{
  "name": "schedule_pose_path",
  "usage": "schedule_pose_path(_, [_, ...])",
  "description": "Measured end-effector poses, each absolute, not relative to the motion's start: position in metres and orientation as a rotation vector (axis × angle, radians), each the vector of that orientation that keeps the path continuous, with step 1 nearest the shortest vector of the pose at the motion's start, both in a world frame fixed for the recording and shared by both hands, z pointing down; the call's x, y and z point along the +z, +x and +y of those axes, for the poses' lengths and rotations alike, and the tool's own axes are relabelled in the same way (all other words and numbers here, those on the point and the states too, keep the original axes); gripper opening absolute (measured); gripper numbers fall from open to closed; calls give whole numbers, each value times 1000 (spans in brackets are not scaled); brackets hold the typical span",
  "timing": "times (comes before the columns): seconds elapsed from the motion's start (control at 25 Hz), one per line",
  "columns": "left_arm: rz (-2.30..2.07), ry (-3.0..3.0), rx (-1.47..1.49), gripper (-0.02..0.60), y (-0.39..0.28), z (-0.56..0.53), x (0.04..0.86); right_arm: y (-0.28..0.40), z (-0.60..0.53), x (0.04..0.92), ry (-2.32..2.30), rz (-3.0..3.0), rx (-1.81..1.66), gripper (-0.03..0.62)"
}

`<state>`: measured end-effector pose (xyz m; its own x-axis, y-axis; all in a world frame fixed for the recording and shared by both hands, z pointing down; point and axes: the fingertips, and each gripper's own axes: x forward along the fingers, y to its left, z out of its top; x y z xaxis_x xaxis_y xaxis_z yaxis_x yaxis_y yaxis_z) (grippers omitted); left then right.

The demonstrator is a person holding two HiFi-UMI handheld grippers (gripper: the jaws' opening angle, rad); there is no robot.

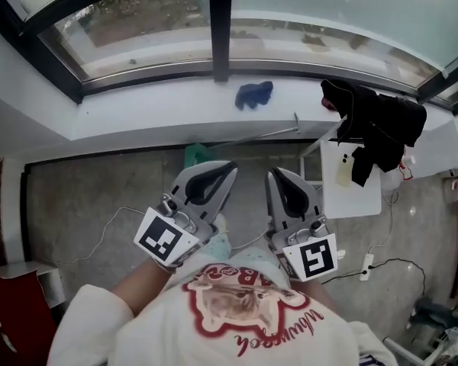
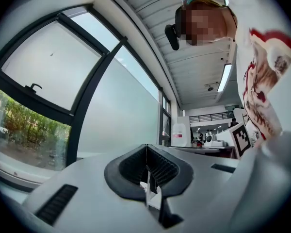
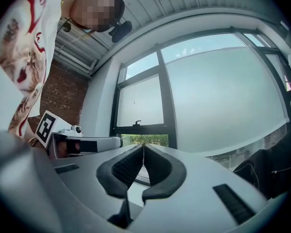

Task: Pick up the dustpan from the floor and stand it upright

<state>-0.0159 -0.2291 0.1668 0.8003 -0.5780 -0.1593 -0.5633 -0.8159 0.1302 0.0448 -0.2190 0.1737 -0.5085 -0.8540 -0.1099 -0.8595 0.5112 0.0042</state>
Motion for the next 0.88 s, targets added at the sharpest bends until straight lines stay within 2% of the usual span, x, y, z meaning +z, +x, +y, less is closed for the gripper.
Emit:
schedule_pose_path(0.2, [-937, 2871, -279, 21, -1, -280, 181, 64, -267, 179, -1531, 2631, 36, 26])
schedule_pose_path(0.44, [-985, 2816, -267, 21, 13, -314, 201, 82, -304, 232, -1538, 2719, -58, 26])
schedule_pose_path(0.88, [-1052, 2649, -235, 20, 30, -379, 302, 137, -409, 395, -1743, 2821, -176, 26])
